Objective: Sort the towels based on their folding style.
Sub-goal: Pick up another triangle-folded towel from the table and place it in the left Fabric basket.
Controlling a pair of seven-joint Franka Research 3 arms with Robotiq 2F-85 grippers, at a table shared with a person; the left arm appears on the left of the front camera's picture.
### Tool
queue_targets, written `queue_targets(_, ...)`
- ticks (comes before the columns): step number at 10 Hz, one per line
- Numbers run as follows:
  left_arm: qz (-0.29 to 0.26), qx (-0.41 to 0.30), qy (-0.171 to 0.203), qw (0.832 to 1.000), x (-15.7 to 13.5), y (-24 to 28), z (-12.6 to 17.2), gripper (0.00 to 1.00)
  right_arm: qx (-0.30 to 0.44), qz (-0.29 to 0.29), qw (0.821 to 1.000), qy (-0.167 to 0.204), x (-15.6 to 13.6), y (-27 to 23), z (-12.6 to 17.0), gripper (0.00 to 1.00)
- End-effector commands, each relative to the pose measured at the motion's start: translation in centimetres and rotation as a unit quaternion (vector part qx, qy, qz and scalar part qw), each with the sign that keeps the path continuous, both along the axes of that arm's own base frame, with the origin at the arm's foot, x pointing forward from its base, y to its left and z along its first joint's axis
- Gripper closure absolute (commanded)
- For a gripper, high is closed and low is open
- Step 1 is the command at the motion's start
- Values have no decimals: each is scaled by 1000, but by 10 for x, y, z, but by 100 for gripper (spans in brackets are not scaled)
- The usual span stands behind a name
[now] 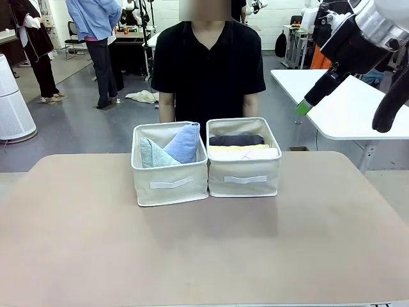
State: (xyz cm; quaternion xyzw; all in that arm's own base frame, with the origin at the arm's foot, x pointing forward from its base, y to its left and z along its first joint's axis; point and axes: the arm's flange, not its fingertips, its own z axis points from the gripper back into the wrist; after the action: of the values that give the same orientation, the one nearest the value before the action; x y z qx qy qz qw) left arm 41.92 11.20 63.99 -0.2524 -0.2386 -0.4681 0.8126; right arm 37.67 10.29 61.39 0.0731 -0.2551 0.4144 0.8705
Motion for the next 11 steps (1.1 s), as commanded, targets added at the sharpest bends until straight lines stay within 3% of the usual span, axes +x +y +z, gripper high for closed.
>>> queue_targets(1,2,-2,-4,1000,-1,-3,0,0,-8,8,1000,6,2,13,2,0)
queue_targets(5,2,-2,-4,1000,-1,-3,0,0,-5,14,1000,0,-2,13,1,0)
queue_targets(7,2,-2,-4,1000,-1,-3,0,0,121,67,990,-16,4,-58,23,0)
queue_targets(9,2,-2,-4,1000,-1,-3,0,0,196,49,979,-32,5,-137,24,0)
queue_targets(11,2,-2,-4,1000,-1,-3,0,0,238,81,965,-74,-19,-202,33,0)
